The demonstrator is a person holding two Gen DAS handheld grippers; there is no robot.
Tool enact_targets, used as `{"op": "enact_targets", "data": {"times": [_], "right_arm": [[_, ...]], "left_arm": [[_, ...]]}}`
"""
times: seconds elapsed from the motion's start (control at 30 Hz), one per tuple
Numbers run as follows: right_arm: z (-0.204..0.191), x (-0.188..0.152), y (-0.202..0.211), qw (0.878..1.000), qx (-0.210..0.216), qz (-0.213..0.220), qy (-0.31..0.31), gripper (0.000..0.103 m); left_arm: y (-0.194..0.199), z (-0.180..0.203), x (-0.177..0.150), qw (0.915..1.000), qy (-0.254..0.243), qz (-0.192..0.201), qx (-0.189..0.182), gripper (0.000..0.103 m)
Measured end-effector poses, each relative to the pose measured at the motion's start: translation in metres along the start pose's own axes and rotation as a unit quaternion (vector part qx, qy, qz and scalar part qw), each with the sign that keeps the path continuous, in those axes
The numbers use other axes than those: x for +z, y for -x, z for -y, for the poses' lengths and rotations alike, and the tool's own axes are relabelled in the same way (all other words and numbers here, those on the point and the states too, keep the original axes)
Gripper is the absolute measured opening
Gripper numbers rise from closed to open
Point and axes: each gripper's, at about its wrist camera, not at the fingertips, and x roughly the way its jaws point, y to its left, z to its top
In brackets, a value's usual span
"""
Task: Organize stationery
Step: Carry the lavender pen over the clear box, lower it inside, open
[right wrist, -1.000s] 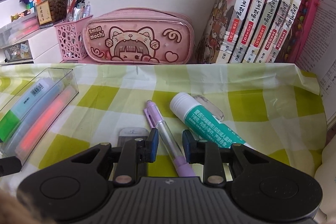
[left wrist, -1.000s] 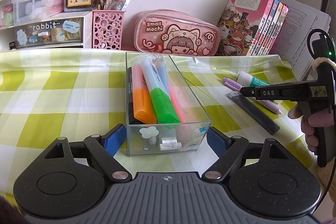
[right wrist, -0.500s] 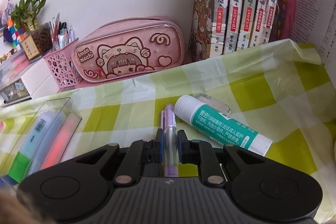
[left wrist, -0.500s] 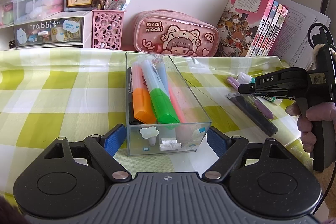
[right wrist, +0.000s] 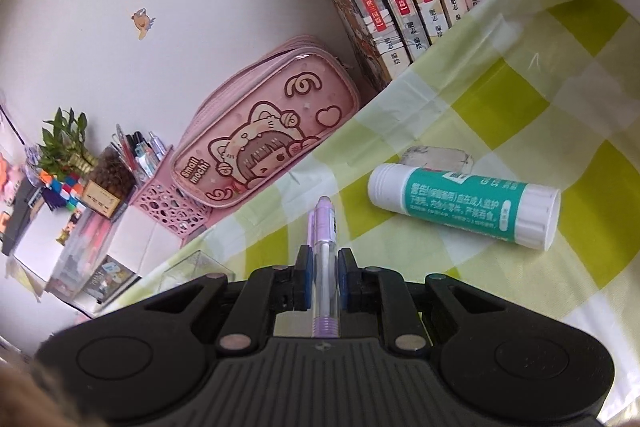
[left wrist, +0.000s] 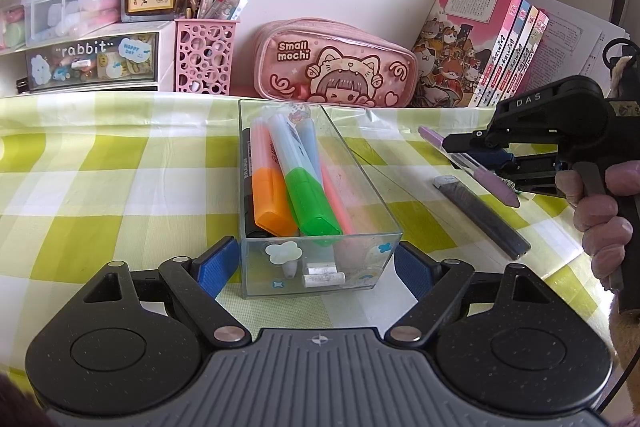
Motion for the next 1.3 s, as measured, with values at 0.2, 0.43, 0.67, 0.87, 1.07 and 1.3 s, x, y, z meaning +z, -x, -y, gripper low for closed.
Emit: {"op": "enact_targets", "data": {"times": [0.2, 0.43, 0.67, 0.87, 1.07, 1.3], "right_arm": [[-0.020, -0.008, -0.006, 0.997, 0.060, -0.024, -0.044, 0.047], [-0.049, -0.018, -0.018, 0.993, 0.088, -0.045, -0.057, 0.048], [-0.068, -0.025, -0.032, 0.993, 0.088, -0.057, -0.058, 0.048], [-0.075, -0.028, -0.040, 0.994, 0.064, -0.056, -0.061, 0.048], [-0.079, -0.033, -0.041, 0.995, 0.059, -0.059, -0.051, 0.049], [-0.080, -0.033, -0.039, 0.996, 0.061, -0.057, -0.045, 0.049]], "left_arm": [[0.000, 0.000, 0.000, 1.0000, 0.000, 0.000, 0.000, 0.082], [0.000, 0.000, 0.000, 1.0000, 0.000, 0.000, 0.000, 0.082], [0.000, 0.000, 0.000, 1.0000, 0.000, 0.000, 0.000, 0.082], [0.000, 0.000, 0.000, 1.0000, 0.000, 0.000, 0.000, 0.082], [0.000, 0.000, 0.000, 1.0000, 0.000, 0.000, -0.001, 0.082], [0.000, 0.000, 0.000, 1.0000, 0.000, 0.000, -0.001, 0.082]]}}
